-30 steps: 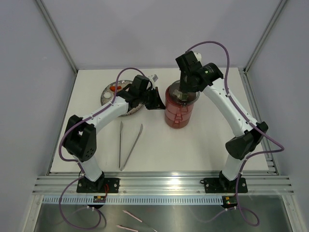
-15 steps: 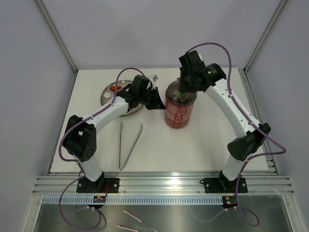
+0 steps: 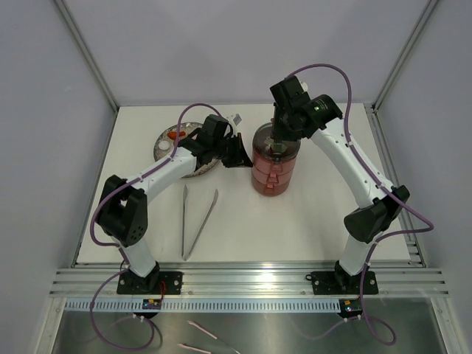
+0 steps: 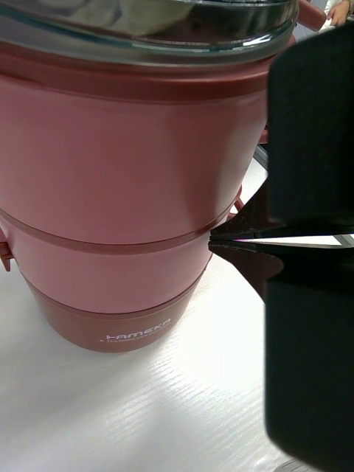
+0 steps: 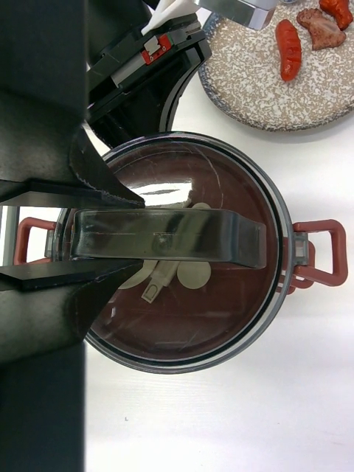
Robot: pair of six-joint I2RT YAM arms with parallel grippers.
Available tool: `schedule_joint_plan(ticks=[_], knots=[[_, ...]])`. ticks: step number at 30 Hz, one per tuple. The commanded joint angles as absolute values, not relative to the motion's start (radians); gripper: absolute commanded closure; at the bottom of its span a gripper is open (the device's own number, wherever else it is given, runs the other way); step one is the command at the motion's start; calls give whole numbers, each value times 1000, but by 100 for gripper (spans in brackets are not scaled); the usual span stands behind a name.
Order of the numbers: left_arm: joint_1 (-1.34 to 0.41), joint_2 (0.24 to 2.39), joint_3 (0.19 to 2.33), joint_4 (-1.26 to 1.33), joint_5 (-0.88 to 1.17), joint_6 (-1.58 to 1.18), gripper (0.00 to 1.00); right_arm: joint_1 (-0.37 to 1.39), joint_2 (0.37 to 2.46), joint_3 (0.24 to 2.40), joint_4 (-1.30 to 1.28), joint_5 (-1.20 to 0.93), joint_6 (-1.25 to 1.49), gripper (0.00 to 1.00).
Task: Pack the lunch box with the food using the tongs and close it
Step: Adjust the box lid on the packing box.
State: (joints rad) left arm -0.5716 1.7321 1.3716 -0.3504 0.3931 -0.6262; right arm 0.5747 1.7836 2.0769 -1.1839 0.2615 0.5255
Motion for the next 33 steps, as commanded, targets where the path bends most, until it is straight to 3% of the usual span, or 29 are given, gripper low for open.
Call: schedule_joint_plan(ticks=[1,33], knots=[[-580,1735,1390,-319,399,-617,100,594,1807,2111,-1233,284,563,100],[-580,1721,1376,-321,394,-617,100,600,1799,2039,-1272,337,578,100]])
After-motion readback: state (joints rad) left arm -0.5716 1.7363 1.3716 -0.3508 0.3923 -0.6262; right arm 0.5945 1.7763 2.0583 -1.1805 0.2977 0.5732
